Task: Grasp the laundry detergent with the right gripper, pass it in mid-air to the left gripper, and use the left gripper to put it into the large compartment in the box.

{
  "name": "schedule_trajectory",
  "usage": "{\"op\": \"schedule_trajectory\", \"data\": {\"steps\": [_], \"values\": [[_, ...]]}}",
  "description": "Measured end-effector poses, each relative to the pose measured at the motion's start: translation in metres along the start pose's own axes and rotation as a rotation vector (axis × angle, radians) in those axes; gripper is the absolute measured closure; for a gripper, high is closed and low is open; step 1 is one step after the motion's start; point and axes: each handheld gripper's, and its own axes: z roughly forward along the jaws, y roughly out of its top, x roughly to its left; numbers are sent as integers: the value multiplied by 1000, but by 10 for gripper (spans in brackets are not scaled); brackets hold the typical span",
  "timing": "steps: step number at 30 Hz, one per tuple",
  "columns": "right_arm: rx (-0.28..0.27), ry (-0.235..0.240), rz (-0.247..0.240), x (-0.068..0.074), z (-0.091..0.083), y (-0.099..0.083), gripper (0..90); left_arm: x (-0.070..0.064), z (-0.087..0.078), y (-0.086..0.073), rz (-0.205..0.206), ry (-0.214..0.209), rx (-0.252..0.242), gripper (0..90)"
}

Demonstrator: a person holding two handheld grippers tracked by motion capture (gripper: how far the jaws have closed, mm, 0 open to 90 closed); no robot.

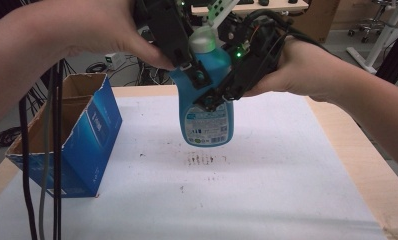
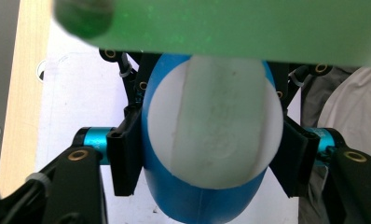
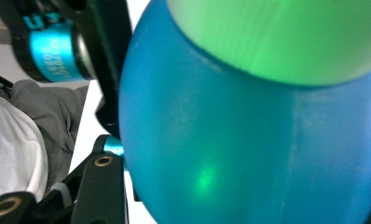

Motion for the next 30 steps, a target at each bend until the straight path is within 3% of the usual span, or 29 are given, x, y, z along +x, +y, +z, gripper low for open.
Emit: {"op": "schedule_trajectory", "data": {"steps": [6,11,15,18,20,30], "values": [[-5,1,5,0,1,0,445,-1,-1,-1,18,11,-11,377],[-19,12,10,0,2,0,429,-1,-2,-4,8,2,-20,380],[-23,12,22,1,4,0,212,1,-3,-11,-7,7,-13,380],[-33,19,28,4,3,-3,199,1,-9,-17,-22,28,4,380],[-33,-13,40,5,3,-7,121,1,-15,-23,-38,36,1,380],[-31,-155,154,5,-17,-52,121,1,-50,-62,-158,107,-25,381]]}}
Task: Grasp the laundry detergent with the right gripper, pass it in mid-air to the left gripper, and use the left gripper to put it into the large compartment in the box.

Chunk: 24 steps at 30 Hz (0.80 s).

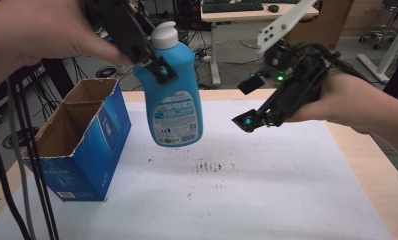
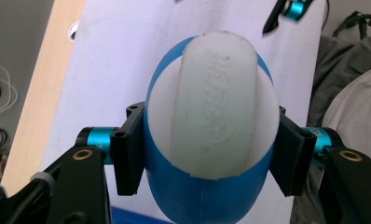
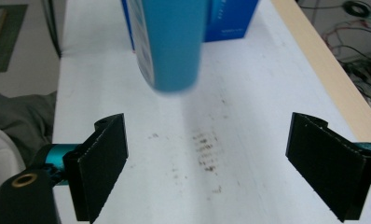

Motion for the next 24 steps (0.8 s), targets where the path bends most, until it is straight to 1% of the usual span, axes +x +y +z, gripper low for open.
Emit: {"op": "schedule_trajectory", "data": {"steps": [1,2,4,5,7,10,15,19,20,24], "values": [[-1,-12,11,-1,-3,-4,121,1,-4,-4,-19,11,-5,380],[-1,-26,21,-3,-6,-9,121,3,-8,-9,-28,18,1,381],[5,-50,43,-7,-13,-19,121,5,-15,-18,-61,42,-12,381],[8,-67,51,-9,-16,-23,121,6,-19,-22,-78,53,-9,381],[13,-81,82,-14,-23,-34,121,8,-26,-30,-104,78,-14,381],[20,-117,133,-21,-32,-50,121,10,-36,-42,-145,117,-5,381],[26,-155,196,-31,-45,-72,121,13,-52,-63,-241,169,-9,381],[45,-188,222,-38,-50,-84,121,14,-64,-78,-306,210,-5,381],[50,-194,222,-40,-50,-86,121,14,-67,-83,-325,227,-4,381],[59,-209,242,-46,-50,-94,121,14,-77,-99,-394,268,8,381]]}}
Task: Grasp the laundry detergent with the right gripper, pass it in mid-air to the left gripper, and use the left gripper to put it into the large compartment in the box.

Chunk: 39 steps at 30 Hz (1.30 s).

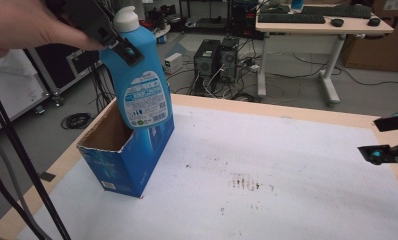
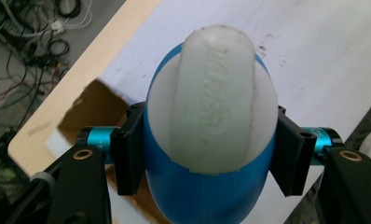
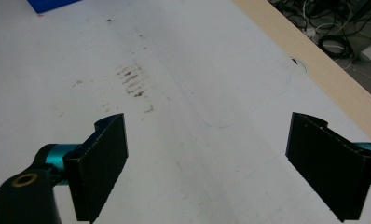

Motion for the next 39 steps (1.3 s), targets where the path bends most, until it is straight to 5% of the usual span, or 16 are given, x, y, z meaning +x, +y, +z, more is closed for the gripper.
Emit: {"op": "schedule_trajectory", "data": {"steps": [9,15,25,39], "values": [[-4,-29,26,-13,5,-8,121,17,-8,-30,-126,86,18,380],[2,-29,27,-16,8,-9,121,25,-4,-42,-175,110,16,381],[1,-35,33,-19,9,-9,121,31,13,-51,-195,115,50,381],[7,-41,33,-15,8,-10,121,36,65,-70,-213,92,108,381]]}}
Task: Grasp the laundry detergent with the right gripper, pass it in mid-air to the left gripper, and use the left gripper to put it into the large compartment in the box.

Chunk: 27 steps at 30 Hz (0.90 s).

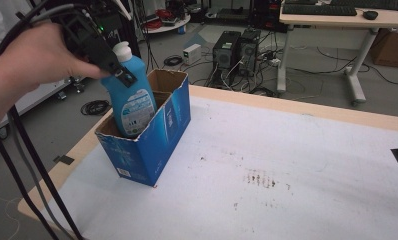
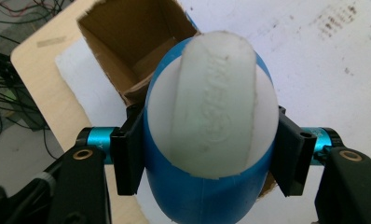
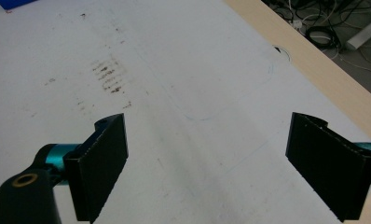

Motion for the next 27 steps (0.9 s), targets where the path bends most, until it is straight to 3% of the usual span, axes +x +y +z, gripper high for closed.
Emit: {"op": "schedule_trajectory", "data": {"steps": [19,27], "values": [[14,-5,1,7,-1,-3,121,-2,67,-21,25,-45,78,381],[16,-7,7,7,-1,-5,121,-3,81,-27,31,-50,89,380]]}}
